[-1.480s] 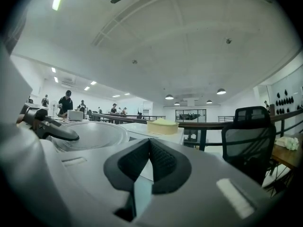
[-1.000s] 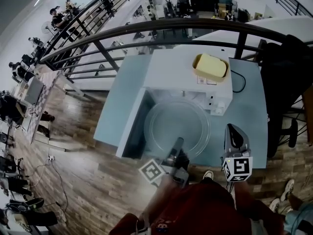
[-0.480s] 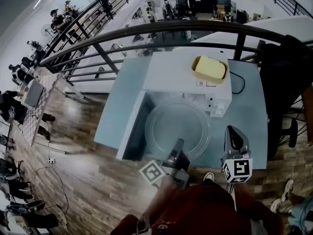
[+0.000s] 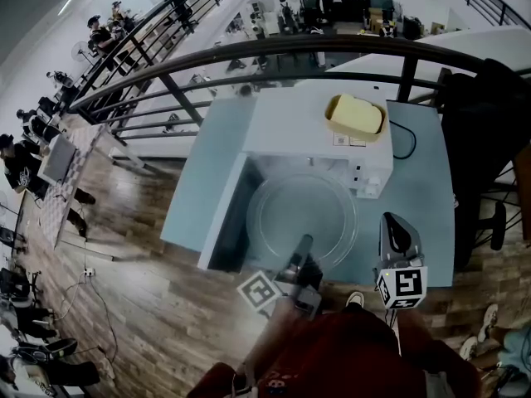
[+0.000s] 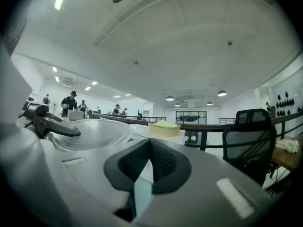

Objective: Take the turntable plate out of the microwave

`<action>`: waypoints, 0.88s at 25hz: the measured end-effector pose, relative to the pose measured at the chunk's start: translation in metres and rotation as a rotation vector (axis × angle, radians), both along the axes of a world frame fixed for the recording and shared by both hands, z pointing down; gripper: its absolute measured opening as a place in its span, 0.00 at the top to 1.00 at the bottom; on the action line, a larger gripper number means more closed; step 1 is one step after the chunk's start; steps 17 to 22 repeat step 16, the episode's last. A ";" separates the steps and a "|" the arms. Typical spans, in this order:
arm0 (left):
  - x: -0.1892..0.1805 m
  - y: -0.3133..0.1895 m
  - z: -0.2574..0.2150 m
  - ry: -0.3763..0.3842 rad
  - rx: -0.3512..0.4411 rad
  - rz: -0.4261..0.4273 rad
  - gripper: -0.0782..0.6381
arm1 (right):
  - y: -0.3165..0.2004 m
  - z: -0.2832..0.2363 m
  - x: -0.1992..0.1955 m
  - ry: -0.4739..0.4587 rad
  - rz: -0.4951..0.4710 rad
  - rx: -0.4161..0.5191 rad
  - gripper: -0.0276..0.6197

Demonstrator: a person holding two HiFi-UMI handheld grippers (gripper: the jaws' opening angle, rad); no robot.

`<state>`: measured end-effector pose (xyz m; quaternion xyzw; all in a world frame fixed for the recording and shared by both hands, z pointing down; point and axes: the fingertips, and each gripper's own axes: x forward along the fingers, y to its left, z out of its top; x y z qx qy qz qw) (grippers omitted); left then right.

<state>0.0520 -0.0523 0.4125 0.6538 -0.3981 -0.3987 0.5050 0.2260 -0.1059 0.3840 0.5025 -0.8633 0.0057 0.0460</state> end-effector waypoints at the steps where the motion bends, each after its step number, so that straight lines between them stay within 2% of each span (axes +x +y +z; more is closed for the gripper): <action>1: 0.001 0.000 -0.001 -0.001 0.002 0.000 0.86 | 0.000 0.000 0.001 0.001 0.000 0.001 0.96; 22: 0.018 -0.004 0.000 0.002 0.001 -0.005 0.86 | -0.004 0.000 0.018 0.000 -0.003 0.005 0.96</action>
